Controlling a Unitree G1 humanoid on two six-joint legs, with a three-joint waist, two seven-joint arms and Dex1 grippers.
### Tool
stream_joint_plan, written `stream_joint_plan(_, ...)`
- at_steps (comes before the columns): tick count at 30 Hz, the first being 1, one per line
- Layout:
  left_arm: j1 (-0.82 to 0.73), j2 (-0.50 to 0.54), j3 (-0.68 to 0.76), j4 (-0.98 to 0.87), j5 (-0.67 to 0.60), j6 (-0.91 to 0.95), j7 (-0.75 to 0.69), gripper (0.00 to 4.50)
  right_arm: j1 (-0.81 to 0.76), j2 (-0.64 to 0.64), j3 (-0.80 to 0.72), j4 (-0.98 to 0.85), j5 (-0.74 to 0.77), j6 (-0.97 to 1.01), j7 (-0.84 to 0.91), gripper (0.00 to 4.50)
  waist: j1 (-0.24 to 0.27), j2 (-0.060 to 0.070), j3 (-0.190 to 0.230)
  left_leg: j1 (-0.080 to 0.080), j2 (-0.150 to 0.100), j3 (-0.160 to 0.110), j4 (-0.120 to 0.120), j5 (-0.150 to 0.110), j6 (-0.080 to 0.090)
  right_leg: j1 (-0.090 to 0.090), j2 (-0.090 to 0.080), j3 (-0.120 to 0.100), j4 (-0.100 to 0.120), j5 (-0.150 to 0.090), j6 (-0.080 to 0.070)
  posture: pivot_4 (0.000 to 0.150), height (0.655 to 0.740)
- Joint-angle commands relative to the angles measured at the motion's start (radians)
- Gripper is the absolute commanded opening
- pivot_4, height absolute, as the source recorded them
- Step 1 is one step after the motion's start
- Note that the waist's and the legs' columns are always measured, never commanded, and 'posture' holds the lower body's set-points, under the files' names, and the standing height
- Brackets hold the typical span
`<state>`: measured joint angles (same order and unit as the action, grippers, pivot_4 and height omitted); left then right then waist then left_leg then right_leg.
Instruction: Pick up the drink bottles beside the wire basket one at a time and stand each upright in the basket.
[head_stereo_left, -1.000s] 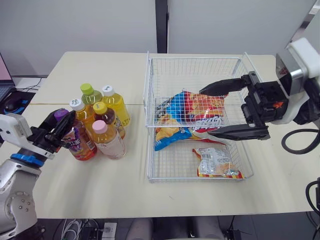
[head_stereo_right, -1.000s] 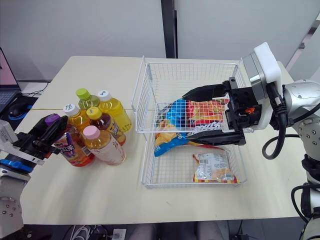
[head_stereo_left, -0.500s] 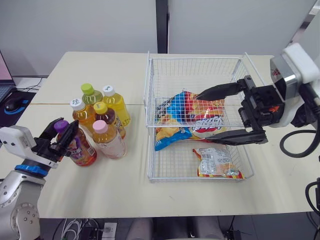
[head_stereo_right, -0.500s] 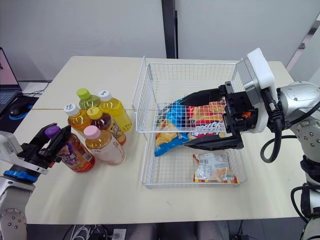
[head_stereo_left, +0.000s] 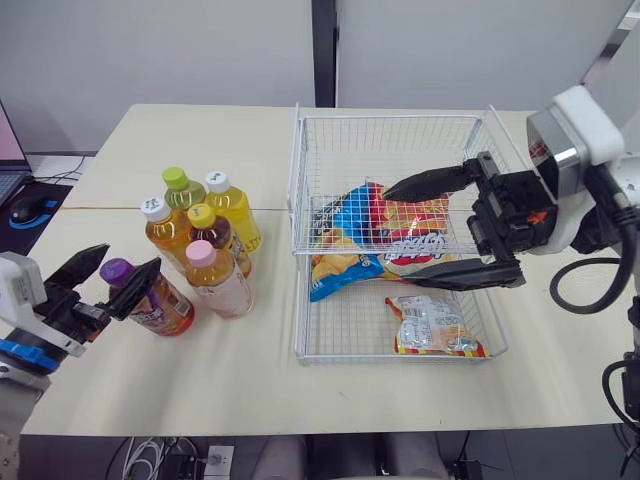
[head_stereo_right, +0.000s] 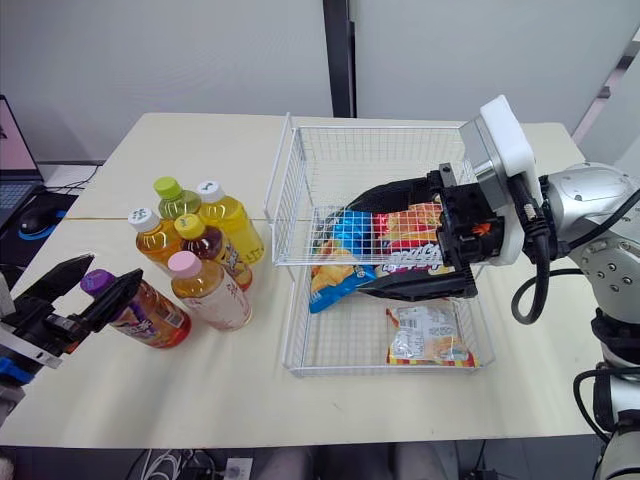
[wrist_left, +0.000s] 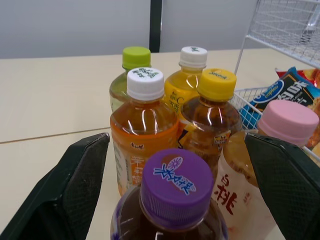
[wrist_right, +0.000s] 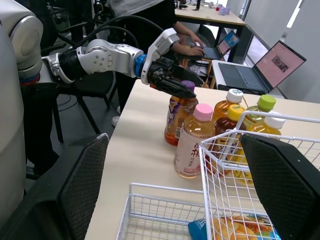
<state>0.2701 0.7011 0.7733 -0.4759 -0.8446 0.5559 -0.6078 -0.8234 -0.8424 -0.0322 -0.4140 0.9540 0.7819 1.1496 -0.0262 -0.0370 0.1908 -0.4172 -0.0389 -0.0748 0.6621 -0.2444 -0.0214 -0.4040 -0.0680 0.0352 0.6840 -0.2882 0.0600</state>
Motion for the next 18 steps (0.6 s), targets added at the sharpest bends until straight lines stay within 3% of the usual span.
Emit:
stream_joint_plan(1,-0.005,0.064,0.041,-0.006,-0.031,0.064,0.013,4.49,-0.012,0.004,-0.008,-0.007,-0.014,-0.016,-0.001,4.5,0.001,0.0,0.0,0.0,0.0,0.0,0.0,0.0,0.0,0.0,0.0,0.0,0.0,0.0,0.0,0.15,0.74)
stream_joint_plan(18,-0.045,0.093,0.025,-0.001,-0.029,0.139,0.011,4.49,0.046,0.0,-0.03,-0.035,-0.026,-0.029,0.001,4.5,0.0,0.0,0.0,0.0,0.0,0.0,-0.001,0.0,0.0,0.0,0.0,0.001,-0.001,0.0,0.0,0.15,0.74)
